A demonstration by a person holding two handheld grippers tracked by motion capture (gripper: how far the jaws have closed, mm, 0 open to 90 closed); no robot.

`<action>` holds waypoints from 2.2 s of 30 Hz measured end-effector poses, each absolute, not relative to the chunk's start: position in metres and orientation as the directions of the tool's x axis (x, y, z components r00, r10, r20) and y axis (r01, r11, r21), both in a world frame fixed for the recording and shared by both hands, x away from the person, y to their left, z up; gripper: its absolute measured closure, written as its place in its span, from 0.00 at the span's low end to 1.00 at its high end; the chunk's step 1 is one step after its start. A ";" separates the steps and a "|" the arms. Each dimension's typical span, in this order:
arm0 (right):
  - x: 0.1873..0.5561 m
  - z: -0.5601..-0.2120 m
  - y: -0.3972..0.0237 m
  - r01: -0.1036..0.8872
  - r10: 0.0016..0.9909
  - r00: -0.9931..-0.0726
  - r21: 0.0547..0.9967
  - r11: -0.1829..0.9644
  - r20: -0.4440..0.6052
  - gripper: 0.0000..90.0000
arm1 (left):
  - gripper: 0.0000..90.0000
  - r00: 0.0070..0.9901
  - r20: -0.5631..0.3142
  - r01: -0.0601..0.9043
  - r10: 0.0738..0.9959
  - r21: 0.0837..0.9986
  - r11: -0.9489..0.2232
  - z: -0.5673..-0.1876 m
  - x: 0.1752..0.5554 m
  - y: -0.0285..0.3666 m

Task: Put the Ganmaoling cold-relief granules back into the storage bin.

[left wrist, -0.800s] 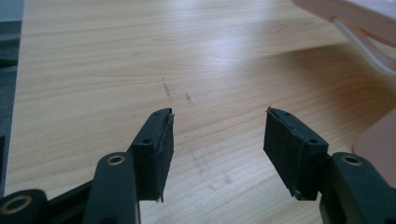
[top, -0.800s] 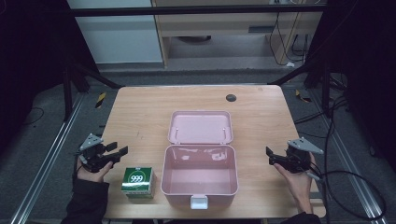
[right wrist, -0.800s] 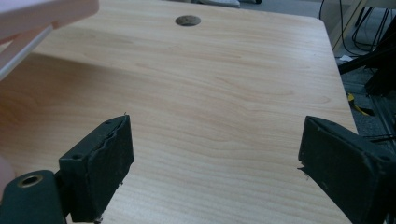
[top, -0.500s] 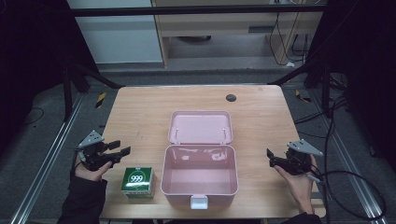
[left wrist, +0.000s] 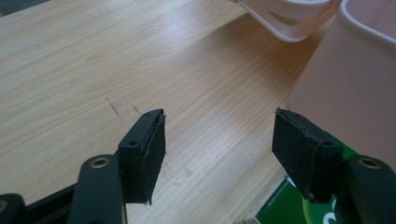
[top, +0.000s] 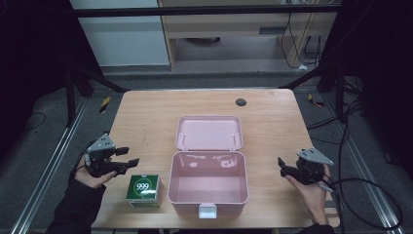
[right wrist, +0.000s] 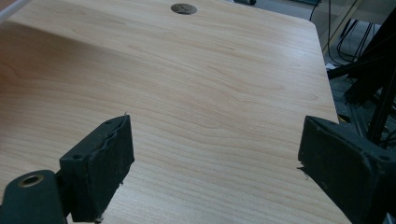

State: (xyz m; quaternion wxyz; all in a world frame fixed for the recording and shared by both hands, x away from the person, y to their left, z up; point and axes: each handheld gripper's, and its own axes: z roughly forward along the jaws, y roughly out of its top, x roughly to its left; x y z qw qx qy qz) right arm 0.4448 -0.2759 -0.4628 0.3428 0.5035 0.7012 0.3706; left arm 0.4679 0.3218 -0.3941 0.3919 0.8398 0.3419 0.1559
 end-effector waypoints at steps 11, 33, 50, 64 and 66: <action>0.442 -0.466 -0.274 0.449 0.951 -0.275 0.856 0.256 -0.140 0.12 | 0.33 0.803 0.009 0.413 0.596 0.713 -0.566 -0.380 0.461 0.320; 0.443 -0.467 -0.273 0.445 0.940 -0.303 0.849 0.286 -0.157 0.12 | 0.20 0.933 0.071 0.261 0.352 0.538 -0.801 -0.368 0.453 0.296; 0.444 -0.470 -0.273 0.457 0.934 -0.315 0.836 0.305 -0.169 0.08 | 0.13 0.975 0.079 0.155 0.207 0.424 -0.892 -0.379 0.443 0.274; 0.445 -0.472 -0.273 0.483 0.932 -0.323 0.817 0.313 -0.166 0.07 | 0.11 0.985 0.089 0.109 0.150 0.357 -0.928 -0.392 0.445 0.263; 0.445 -0.473 -0.272 0.484 0.931 -0.324 0.817 0.314 -0.166 0.07 | 0.11 0.987 0.089 0.098 0.137 0.349 -0.932 -0.394 0.446 0.261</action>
